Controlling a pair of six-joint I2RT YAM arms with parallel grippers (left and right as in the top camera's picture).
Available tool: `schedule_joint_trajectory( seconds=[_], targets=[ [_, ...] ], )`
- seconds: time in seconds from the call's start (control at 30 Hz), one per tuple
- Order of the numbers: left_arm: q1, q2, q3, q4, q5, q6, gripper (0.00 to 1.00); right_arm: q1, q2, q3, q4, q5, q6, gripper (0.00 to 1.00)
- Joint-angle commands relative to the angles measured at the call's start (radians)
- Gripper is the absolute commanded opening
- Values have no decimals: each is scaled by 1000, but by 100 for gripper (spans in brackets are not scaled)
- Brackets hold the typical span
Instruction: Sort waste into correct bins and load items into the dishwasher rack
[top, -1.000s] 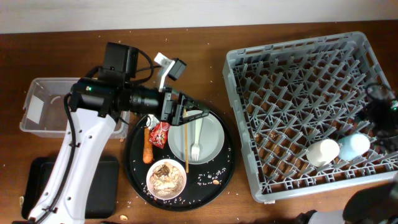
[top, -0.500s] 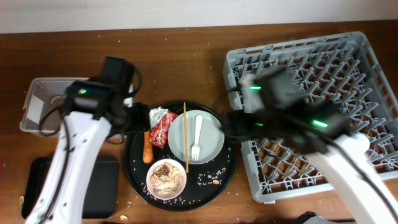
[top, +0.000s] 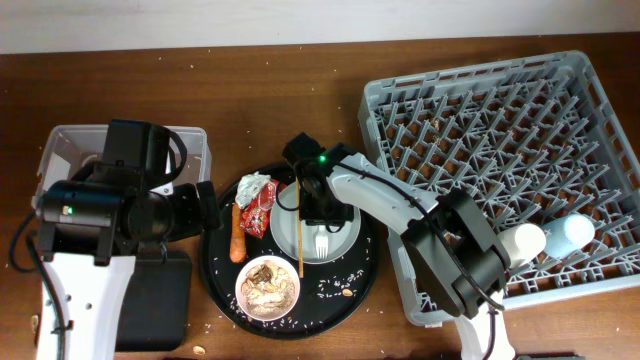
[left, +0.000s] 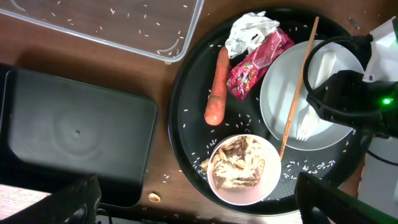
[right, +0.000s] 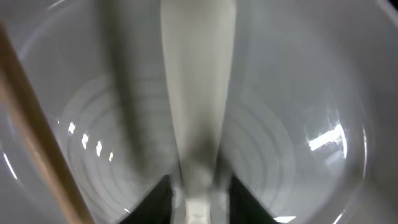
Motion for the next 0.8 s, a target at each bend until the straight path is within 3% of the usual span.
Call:
schedule_joint_trajectory(
  seconds=[0.0, 0.17, 0.4, 0.43, 0.47, 0.53, 0.67, 0.77],
  targets=[
    [3, -6, 16, -2, -11, -6, 99, 6, 30, -10, 5, -9, 8, 19],
    [3, -6, 16, -2, -11, -6, 99, -10, -2, 4, -37, 33, -51, 12],
    [3, -6, 16, -1, -11, -6, 99, -54, -223, 55, -90, 28, -158, 11],
    [3, -6, 16, -1, -11, -6, 99, -50, -223, 55, -98, 19, -168, 17],
    [3, -6, 16, -1, -11, -6, 99, -36, -210, 50, -131, -3, -143, 37],
    [3, -6, 16, -2, -11, -6, 99, 23, -173, -19, -134, 4, -74, 60],
    [3, -6, 16, -2, -11, -6, 99, 51, -144, -156, -3, 2, -23, 64],
    [3, -6, 16, -2, -11, -6, 99, 50, -144, -242, 82, 2, 2, 56]
  ],
)
